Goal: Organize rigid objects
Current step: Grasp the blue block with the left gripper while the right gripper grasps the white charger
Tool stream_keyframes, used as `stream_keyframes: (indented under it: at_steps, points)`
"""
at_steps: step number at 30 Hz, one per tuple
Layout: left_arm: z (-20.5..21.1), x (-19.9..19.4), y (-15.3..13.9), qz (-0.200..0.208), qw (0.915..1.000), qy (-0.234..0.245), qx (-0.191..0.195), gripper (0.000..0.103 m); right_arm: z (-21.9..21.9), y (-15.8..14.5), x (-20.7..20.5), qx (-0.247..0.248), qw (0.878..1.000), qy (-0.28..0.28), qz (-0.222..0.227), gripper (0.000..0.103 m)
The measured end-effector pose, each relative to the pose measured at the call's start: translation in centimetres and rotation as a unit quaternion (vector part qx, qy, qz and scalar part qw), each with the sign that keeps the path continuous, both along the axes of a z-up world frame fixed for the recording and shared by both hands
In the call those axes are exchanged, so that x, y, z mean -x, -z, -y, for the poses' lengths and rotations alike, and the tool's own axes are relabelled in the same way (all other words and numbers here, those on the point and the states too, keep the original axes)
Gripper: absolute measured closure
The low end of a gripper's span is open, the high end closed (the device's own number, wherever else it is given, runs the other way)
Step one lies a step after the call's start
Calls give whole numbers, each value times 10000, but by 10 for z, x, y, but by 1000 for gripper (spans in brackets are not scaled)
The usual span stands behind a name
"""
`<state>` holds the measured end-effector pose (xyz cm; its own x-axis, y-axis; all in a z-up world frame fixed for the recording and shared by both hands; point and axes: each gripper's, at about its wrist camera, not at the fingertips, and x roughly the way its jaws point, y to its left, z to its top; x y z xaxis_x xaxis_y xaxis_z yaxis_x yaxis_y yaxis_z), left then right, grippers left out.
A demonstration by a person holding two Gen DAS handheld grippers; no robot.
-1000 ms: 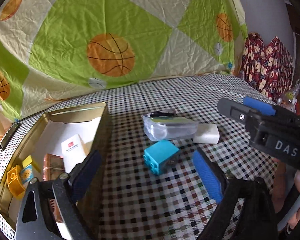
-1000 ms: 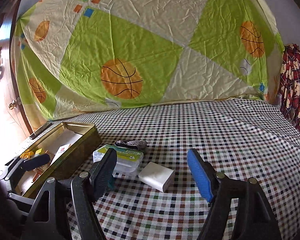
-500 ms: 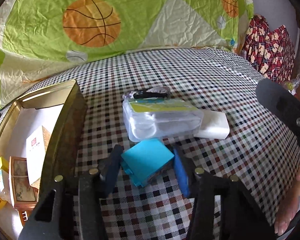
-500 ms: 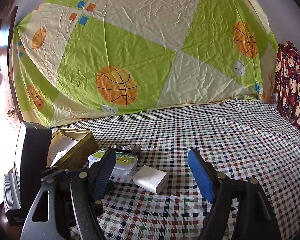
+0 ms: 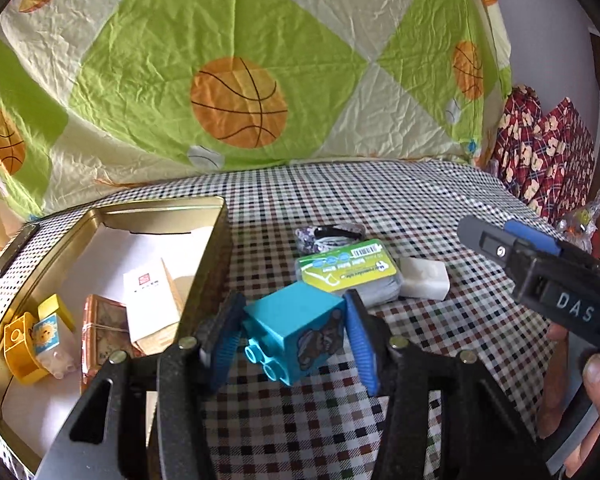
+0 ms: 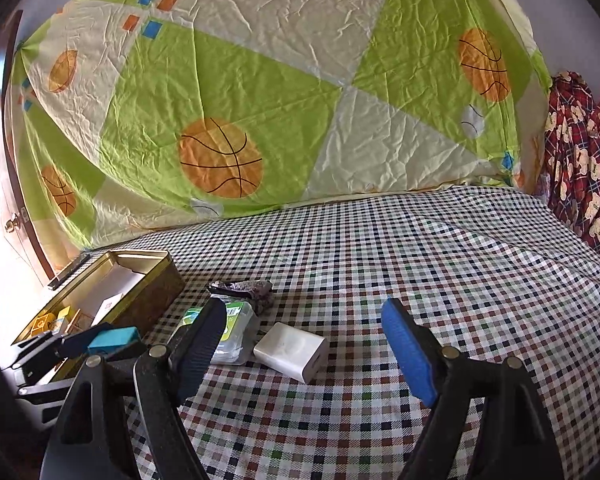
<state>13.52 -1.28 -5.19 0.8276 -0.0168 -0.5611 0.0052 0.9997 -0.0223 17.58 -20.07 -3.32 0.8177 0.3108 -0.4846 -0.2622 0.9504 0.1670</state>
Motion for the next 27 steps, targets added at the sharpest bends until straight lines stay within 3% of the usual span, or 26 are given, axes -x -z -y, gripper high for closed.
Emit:
stream_keyframes:
  at_steps: [10, 20, 23, 27]
  points:
    - [-5, 6, -4, 266, 9996, -77, 58, 53, -12, 15, -28, 473, 9966, 149, -658, 21]
    - [-8, 9, -4, 276, 9993, 16, 243, 53, -29, 41, -63, 738, 9830, -209, -1666, 22]
    - [-8, 10, -5, 295, 9993, 20, 246, 53, -28, 44, -65, 704, 9818, -254, -1747, 38]
    - [-8, 11, -6, 315, 9992, 35, 237, 53, -28, 43, -62, 656, 9821, -302, -1742, 41]
